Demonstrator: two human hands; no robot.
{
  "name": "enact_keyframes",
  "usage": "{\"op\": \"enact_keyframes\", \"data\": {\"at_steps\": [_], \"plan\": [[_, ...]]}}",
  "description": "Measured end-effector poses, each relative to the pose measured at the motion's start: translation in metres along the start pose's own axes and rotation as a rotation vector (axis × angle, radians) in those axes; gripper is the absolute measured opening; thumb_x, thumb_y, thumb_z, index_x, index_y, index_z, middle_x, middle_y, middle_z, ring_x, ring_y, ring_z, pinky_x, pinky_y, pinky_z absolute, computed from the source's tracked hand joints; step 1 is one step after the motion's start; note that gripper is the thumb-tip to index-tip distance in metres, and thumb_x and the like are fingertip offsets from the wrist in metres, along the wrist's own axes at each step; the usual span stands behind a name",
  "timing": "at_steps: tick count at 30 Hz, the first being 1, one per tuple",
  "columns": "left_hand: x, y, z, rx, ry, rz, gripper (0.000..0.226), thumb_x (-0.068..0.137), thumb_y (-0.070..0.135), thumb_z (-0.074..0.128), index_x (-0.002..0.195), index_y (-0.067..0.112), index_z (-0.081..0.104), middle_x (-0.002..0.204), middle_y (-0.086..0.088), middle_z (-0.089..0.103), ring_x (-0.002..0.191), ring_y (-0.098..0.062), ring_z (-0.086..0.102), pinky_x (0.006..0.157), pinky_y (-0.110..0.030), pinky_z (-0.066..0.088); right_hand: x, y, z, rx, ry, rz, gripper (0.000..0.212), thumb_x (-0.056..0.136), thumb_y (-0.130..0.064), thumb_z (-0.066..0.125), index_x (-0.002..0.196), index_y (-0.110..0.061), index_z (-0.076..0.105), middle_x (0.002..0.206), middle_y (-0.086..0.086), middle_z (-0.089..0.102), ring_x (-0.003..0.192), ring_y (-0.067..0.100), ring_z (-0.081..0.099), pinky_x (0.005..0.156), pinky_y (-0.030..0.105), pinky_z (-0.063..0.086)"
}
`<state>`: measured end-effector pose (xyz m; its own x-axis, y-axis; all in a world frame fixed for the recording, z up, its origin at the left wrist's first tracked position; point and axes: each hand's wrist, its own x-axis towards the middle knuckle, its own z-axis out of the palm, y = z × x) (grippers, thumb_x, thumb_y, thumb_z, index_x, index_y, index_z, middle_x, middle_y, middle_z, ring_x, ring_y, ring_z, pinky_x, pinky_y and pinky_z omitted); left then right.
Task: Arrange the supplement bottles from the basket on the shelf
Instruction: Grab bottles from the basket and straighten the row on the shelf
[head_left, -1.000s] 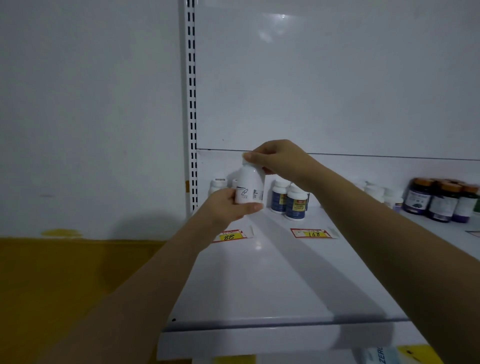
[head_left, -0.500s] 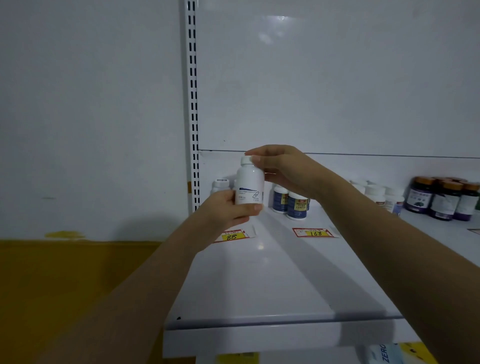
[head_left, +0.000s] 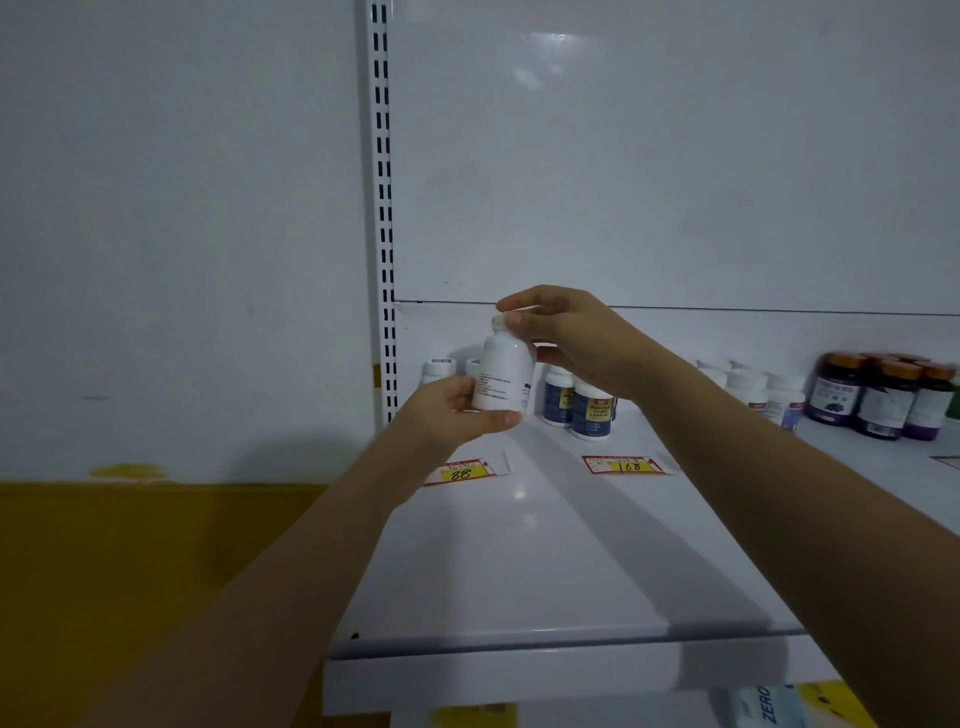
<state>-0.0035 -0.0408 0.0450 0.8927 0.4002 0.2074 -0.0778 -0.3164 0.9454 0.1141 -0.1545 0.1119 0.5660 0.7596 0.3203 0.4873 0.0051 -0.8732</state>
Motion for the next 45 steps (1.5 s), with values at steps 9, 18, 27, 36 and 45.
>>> {"op": "enact_keyframes", "data": {"at_steps": [9, 18, 27, 36, 45], "plan": [[-0.002, 0.002, 0.015, 0.047, 0.245, 0.084, 0.048, 0.072, 0.018, 0.079, 0.104, 0.017, 0.044, 0.097, 0.005, 0.054, 0.087, -0.010, 0.057, 0.059, -0.011, 0.046, -0.002, 0.004, 0.001, -0.049, -0.027, 0.038, 0.039, 0.089, -0.039, 0.060, 0.124, -0.022, 0.060, 0.117, -0.003, 0.064, 0.101, 0.015, 0.063, 0.083, 0.028, 0.055], [-0.004, 0.002, 0.014, 0.012, 0.199, 0.062, 0.046, 0.075, 0.019, 0.077, 0.107, 0.017, 0.043, 0.104, 0.002, 0.059, 0.077, -0.005, 0.058, 0.051, -0.004, 0.046, 0.000, 0.003, 0.005, -0.154, 0.080, 0.008, 0.036, 0.087, -0.035, 0.064, 0.117, -0.014, 0.061, 0.116, 0.004, 0.065, 0.093, 0.016, 0.065, 0.072, 0.023, 0.057], [-0.003, -0.003, 0.012, -0.003, 0.173, 0.069, 0.041, 0.078, 0.007, 0.073, 0.116, 0.007, 0.058, 0.111, -0.002, 0.064, 0.096, -0.016, 0.062, 0.091, -0.029, 0.048, 0.003, -0.003, 0.011, -0.556, 0.239, 0.125, 0.048, 0.079, -0.058, 0.062, 0.081, -0.011, 0.051, 0.080, 0.003, 0.064, 0.073, 0.018, 0.065, 0.078, 0.032, 0.055], [0.001, -0.014, 0.006, -0.199, 0.035, 0.032, 0.026, 0.078, 0.002, 0.069, 0.100, 0.013, 0.061, 0.105, -0.008, 0.070, 0.095, -0.020, 0.067, 0.087, -0.031, 0.054, -0.001, -0.001, 0.001, -0.210, 0.052, 0.141, 0.037, 0.086, -0.046, 0.061, 0.101, -0.012, 0.063, 0.095, 0.004, 0.068, 0.079, 0.014, 0.067, 0.061, 0.019, 0.054], [0.005, -0.013, 0.012, -0.117, 0.047, 0.057, 0.022, 0.079, 0.012, 0.073, 0.099, 0.019, 0.066, 0.098, -0.001, 0.072, 0.095, -0.016, 0.067, 0.087, -0.026, 0.053, 0.001, -0.001, 0.001, -0.229, 0.076, 0.100, 0.040, 0.089, -0.050, 0.056, 0.102, -0.013, 0.064, 0.101, 0.003, 0.068, 0.083, 0.013, 0.067, 0.070, 0.020, 0.055]]}}
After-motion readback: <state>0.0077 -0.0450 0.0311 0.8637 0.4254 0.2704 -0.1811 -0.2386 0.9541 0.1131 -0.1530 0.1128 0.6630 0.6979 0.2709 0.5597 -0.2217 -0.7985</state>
